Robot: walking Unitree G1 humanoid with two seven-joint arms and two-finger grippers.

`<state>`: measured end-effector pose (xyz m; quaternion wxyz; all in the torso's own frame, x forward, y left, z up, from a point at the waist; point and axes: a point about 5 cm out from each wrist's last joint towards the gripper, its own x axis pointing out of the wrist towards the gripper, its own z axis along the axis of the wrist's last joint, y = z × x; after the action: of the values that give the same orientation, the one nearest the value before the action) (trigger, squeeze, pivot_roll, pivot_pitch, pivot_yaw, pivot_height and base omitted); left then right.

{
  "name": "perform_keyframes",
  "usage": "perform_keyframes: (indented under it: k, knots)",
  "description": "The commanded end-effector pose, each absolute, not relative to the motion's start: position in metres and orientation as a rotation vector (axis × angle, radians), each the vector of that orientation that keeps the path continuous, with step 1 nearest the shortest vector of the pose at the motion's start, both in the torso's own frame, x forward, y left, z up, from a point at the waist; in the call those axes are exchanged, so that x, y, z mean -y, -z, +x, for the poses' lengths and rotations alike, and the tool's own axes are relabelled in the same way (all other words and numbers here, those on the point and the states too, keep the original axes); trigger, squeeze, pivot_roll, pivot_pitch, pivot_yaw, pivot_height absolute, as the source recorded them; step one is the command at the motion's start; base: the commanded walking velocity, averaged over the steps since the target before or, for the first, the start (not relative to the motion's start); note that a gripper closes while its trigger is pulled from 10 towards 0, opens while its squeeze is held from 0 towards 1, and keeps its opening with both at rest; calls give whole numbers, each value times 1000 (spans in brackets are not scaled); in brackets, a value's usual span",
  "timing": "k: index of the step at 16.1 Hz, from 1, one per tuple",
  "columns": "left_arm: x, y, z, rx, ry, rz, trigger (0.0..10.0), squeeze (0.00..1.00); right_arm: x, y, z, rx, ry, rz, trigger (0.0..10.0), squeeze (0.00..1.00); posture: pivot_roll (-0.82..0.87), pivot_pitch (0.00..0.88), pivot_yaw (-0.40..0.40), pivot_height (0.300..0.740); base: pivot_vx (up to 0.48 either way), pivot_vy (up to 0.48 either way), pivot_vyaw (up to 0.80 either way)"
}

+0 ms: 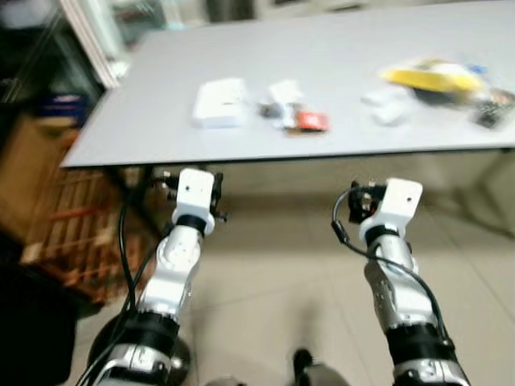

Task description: Picking trash to rubbish bin

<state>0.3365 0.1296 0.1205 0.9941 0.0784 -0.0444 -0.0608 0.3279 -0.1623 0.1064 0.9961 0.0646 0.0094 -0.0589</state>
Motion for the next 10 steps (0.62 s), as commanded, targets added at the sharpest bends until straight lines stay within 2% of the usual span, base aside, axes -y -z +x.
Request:
perform_keyframes:
  k: [1,6,8,10]
  knots:
    - [-134,-119,335,84,104,159,10000,0,158,-106,328,-19,100,124,10000,0,-27,122,141,740,0,0,-781]
    - [-135,-113,333,67,85,123,10000,0,157,-107,329,-20,91,118,10000,0,-32,112,132,740,0,0,-780]
    - [-147,-99,334,-3,-5,-46,10000,0,156,-108,329,-17,85,118,10000,0,-37,108,118,740,0,0,-681]
    - [-158,-92,335,-39,-74,-169,10000,0,157,-109,330,-15,83,116,10000,0,-33,107,109,740,0,0,-203]
